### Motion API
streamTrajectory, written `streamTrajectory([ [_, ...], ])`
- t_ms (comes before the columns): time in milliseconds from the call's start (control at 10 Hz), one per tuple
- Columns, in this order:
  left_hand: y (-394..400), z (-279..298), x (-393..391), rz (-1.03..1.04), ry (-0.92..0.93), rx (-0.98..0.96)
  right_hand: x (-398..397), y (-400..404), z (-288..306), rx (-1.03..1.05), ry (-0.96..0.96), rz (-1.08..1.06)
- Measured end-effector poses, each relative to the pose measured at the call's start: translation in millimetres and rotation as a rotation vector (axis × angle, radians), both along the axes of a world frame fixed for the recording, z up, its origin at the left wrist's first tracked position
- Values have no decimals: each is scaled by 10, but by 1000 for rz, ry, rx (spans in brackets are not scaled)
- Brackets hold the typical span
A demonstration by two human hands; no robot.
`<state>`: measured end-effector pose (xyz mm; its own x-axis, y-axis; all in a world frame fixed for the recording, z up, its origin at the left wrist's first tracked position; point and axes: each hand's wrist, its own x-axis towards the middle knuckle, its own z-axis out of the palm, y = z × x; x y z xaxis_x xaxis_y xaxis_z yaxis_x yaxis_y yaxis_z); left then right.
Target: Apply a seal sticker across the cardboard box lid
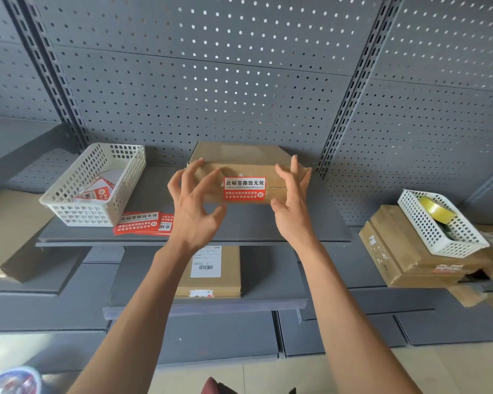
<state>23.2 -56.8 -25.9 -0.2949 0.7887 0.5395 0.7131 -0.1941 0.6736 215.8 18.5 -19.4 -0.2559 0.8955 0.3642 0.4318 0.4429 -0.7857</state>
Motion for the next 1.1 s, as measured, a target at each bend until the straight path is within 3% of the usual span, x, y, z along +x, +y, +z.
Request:
streamTrajectory([
  [300,-185,-270,-33,-56,-199,-66,49,-228,-391,-97,-29,1],
  [600,-165,-391,-92,-34,-170,-129,101,-252,-526,-94,-129,29],
  [900,-143,-211,-202,7,-59,-200,267,-196,-339,-207,-124,90],
  [1100,-5,196,-328,76,-83,-370,509,-265,83,-174,-90,68],
])
